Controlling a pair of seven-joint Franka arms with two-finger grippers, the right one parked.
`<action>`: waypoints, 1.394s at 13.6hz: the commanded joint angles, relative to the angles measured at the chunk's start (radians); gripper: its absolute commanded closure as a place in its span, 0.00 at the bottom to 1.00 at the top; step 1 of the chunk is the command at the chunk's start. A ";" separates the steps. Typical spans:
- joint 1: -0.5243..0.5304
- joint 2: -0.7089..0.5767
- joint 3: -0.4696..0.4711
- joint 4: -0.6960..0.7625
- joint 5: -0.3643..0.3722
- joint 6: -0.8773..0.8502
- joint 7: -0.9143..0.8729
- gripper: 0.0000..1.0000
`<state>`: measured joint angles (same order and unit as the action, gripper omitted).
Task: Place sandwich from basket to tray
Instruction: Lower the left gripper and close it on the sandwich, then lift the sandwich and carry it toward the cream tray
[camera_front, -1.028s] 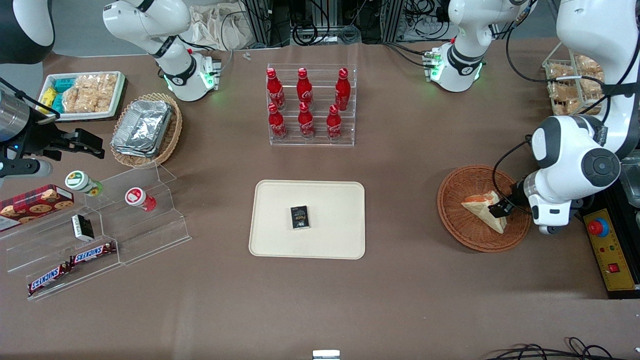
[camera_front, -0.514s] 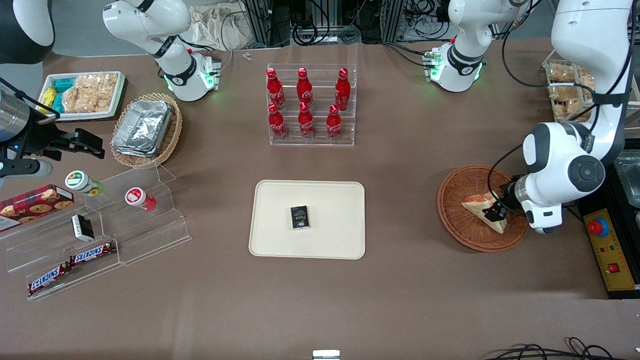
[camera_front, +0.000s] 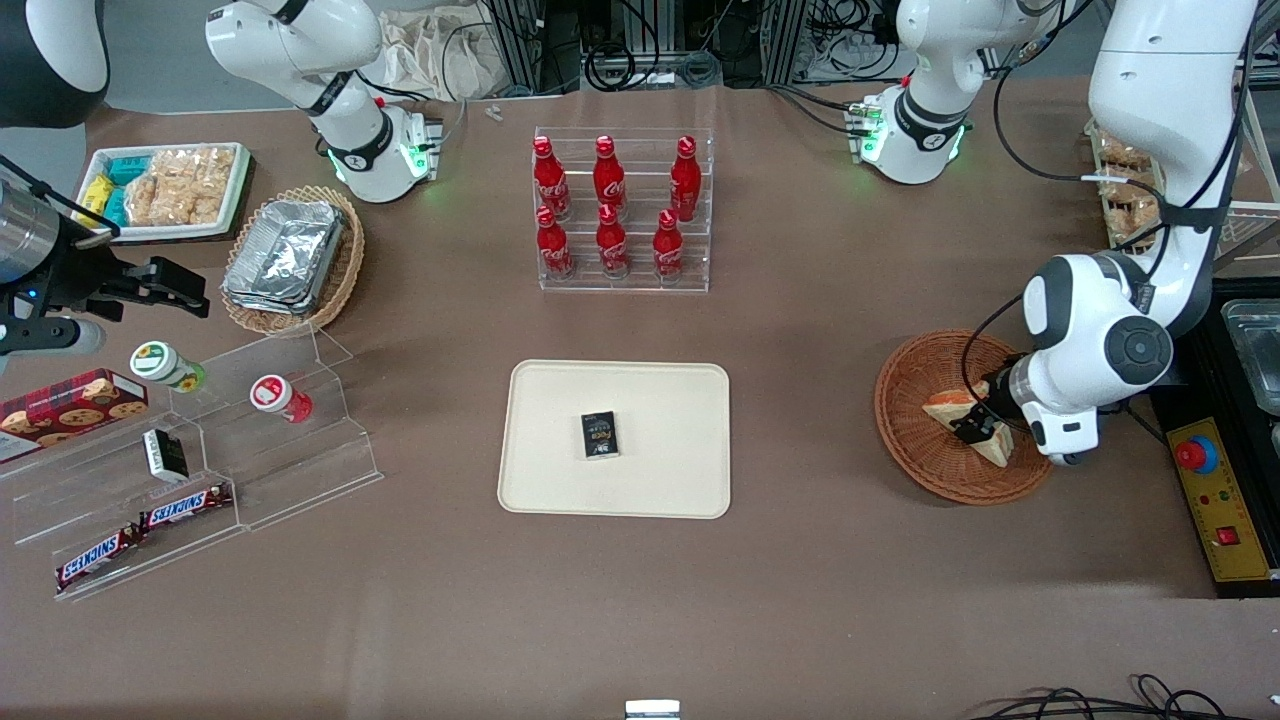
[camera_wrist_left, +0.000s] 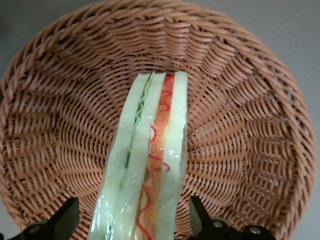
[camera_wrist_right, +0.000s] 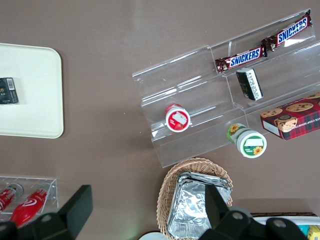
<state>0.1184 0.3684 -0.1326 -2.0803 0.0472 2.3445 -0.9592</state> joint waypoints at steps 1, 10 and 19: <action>-0.002 -0.003 0.001 0.002 0.014 0.019 -0.052 0.81; -0.005 -0.009 -0.009 0.237 0.039 -0.261 -0.035 1.00; -0.011 0.033 -0.329 0.720 0.039 -0.714 0.224 1.00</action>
<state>0.1103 0.3444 -0.3729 -1.4183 0.0702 1.6509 -0.8363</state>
